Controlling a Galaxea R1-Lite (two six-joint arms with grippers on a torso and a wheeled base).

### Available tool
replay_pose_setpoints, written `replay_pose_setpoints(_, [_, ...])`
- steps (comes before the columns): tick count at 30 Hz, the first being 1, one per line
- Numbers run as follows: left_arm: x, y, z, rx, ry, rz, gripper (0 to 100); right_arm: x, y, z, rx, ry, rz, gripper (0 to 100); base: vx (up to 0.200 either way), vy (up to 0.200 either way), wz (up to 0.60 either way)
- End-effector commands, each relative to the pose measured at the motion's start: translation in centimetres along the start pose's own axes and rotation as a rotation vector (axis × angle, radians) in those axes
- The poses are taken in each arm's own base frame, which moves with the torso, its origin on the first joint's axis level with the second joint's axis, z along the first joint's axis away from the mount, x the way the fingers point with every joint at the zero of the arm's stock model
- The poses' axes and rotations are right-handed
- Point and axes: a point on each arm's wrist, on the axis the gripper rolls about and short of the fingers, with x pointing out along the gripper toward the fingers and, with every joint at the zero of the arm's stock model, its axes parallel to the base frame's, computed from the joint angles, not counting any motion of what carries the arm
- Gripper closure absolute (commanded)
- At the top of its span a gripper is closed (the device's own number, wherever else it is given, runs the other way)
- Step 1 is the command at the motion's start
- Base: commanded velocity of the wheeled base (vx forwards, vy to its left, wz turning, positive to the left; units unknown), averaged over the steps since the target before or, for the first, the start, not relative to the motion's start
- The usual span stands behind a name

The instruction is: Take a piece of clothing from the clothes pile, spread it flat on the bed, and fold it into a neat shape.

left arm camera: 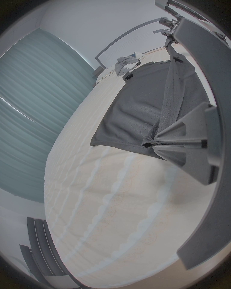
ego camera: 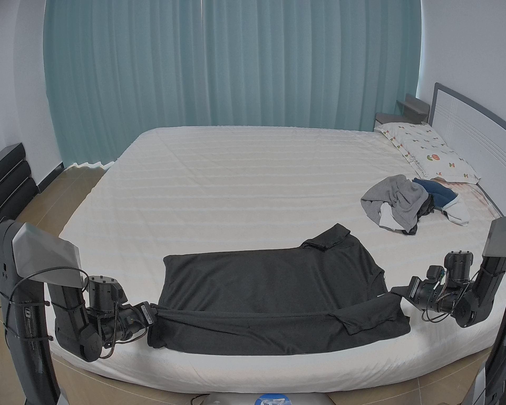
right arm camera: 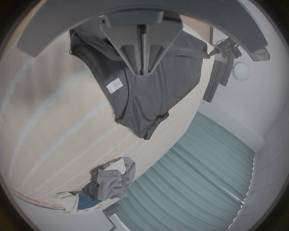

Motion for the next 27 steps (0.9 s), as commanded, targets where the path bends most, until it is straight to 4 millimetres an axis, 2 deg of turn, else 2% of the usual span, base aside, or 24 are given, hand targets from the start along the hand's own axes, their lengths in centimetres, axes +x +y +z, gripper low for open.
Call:
replay_pose_setpoints(1, [0.8, 0.2, -0.2, -0.016, 0.009, 0.005, 100, 1.0, -0.7, -0.5, 0.018, 0.027, -0.014, 100, 0.000, 0.000, 0.00])
replay_pose_setpoints(11, [1.6, 0.2, -0.1, -0.035, 0.002, -0.001, 100, 2.3, -1.8, -1.2, 0.021, 0.025, -0.011, 100, 0.000, 0.000, 0.00])
replay_pose_setpoints(12, [1.6, 0.2, -0.1, -0.035, 0.002, -0.001, 0, 2.4, -1.9, -1.3, 0.020, 0.024, -0.010, 0, 0.000, 0.000, 0.00])
replay_pose_setpoints(15, [1.6, 0.2, -0.1, -0.035, 0.004, 0.000, 0, 2.4, -1.9, -1.3, 0.021, 0.015, -0.004, 0, 0.000, 0.000, 0.00])
replay_pose_setpoints(19, [1.3, 0.3, -0.1, -0.067, 0.002, 0.005, 0, 1.9, -1.5, -1.0, 0.107, -0.032, 0.025, 0, 0.000, 0.000, 0.00])
replay_pose_setpoints(24, [0.0, 0.2, 0.9, -0.171, -0.036, 0.000, 0, 1.2, -1.2, -0.7, 0.239, -0.082, 0.066, 0, 0.000, 0.000, 0.00])
replay_pose_setpoints(27, [-0.5, 0.1, 0.6, -0.184, -0.027, 0.001, 0, 1.2, -1.2, -0.6, 0.270, -0.091, 0.076, 0, 0.000, 0.000, 0.00])
